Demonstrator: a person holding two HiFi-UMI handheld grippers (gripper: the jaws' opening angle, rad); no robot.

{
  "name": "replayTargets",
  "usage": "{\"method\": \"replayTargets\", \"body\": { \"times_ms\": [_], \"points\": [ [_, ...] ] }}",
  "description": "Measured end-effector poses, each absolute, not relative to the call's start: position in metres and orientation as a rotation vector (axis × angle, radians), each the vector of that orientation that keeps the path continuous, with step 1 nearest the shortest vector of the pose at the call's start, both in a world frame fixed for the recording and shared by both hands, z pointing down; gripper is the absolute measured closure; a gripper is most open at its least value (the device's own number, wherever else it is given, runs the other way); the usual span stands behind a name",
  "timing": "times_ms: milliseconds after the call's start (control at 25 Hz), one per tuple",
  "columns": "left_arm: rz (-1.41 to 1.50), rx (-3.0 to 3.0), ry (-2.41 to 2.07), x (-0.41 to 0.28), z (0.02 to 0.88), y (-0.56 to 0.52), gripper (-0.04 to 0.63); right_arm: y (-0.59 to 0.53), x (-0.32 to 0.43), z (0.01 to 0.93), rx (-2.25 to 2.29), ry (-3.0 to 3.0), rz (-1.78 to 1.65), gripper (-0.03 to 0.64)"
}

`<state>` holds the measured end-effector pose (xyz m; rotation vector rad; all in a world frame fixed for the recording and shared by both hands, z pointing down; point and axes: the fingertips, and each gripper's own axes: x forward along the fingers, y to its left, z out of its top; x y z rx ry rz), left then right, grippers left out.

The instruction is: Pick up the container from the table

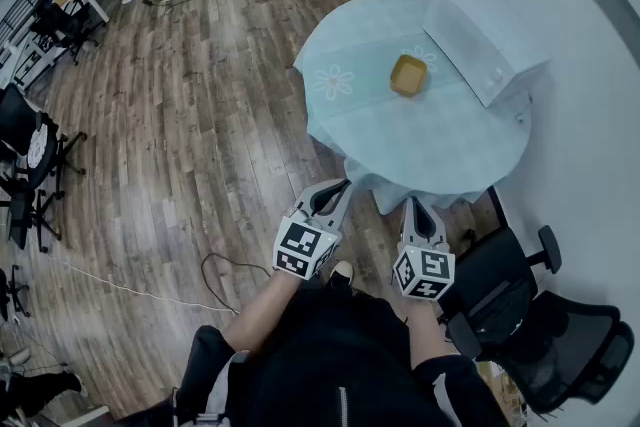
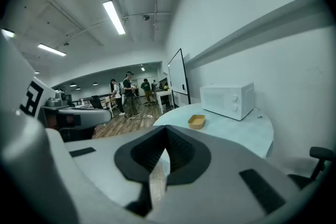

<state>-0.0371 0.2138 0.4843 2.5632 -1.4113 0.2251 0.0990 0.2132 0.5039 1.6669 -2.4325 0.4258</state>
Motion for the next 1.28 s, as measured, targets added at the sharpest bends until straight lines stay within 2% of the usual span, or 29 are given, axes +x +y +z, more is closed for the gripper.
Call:
{"method": "replayTargets", "body": {
  "times_ms": [1280],
  "points": [
    [0.274, 2.532, -1.428, -0.023, 0.492, 0.193, 0.578, 0.195, 0.11, 0.517, 1.625, -2.464, 0.516, 0.592]
  ]
}}
